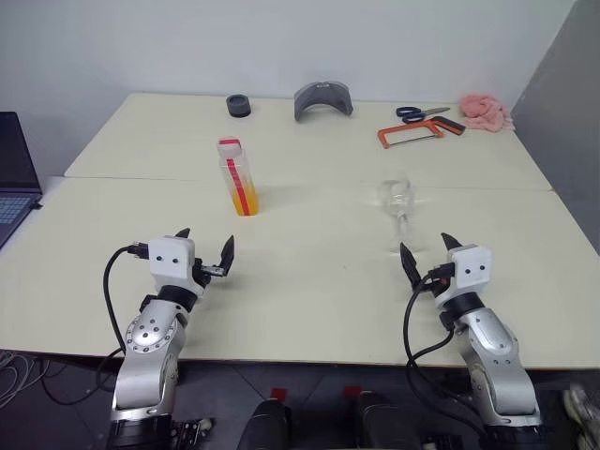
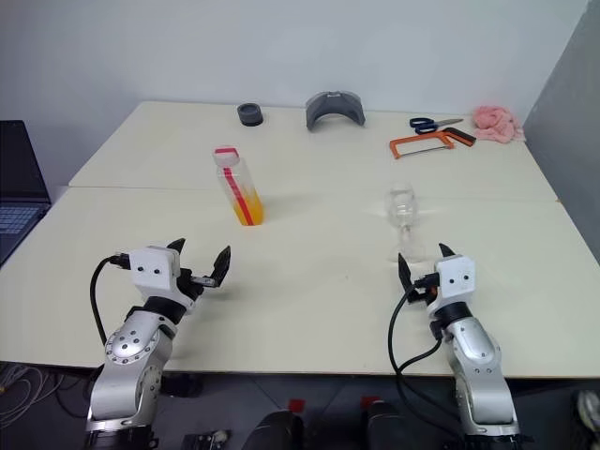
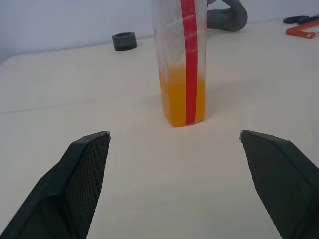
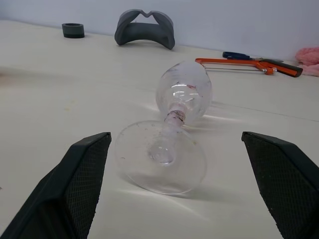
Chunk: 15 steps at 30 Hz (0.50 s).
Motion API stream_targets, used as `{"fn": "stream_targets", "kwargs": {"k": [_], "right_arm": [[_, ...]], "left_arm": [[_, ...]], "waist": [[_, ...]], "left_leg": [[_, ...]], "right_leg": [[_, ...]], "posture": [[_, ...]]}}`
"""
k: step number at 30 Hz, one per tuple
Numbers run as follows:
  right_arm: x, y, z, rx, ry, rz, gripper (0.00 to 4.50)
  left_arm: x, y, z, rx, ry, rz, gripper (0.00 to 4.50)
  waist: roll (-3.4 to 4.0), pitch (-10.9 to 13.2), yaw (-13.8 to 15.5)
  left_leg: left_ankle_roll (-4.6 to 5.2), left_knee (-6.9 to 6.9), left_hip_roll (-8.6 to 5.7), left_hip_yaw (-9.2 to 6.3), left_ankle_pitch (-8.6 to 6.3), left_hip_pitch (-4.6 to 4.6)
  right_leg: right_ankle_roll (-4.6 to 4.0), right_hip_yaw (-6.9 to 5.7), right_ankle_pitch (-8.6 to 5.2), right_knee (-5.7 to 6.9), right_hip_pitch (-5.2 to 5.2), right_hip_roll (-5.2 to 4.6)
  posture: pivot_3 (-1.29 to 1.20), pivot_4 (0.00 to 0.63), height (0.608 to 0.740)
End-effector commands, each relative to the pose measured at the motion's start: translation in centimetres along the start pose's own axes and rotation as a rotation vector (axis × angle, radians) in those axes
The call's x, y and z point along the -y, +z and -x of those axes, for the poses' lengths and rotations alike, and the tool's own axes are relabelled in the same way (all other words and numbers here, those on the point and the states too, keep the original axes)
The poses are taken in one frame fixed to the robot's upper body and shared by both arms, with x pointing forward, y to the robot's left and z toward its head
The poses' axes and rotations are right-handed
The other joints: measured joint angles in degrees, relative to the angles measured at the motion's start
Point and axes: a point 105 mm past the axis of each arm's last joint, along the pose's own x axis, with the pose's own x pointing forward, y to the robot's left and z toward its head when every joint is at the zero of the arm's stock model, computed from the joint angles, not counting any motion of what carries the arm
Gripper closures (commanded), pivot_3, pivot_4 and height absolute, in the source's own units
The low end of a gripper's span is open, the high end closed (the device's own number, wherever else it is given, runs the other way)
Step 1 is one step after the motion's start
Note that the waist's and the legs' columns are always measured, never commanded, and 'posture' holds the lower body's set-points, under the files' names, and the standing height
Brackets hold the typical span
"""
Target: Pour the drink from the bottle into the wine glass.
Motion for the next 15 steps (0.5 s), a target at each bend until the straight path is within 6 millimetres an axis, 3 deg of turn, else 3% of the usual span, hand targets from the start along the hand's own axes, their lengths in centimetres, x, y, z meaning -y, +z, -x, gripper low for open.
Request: {"fn": "stream_targets", "kwargs": {"k": [1, 9, 15], "right_arm": [[0.0, 1.8, -0.6, 0.079, 0.004, 0.018, 0.00], [0.0, 2.6, -0.7, 0.113, 0.021, 0.028, 0.00], [-1.3, 4.8, -1.4, 0.169, 0.171, -0.006, 0.00]], "left_arm": [[-0.3, 1.9, 0.1, 0.092, 0.006, 0.000, 0.02], [-0.3, 2.2, -0.6, 0.106, -0.008, 0.032, 0.02], [0.1, 2.4, -2.0, 0.091, 0.032, 0.006, 0.02]], "waist": [[0.00, 0.00, -0.01], [0.00, 0.00, 0.02], [0.00, 0.00, -0.05]], "left_leg": [[0.00, 0.00, 0.00, 0.00, 0.00, 0.00], [0.00, 0.01, -0.01, 0.01, 0.00, -0.01], [0.00, 0.01, -0.07, 0.02, 0.00, 0.00]], "right_leg": [[0.00, 0.00, 0.00, 0.00, 0.00, 0.00], [0.00, -0.01, 0.00, 0.00, 0.00, 0.00], [0.00, 0.00, 0.00, 0.00, 0.00, 0.02]], "posture": [[0.00, 0.150, 0.740], [0.00, 0.150, 0.740], [0.00, 0.150, 0.740]]}}
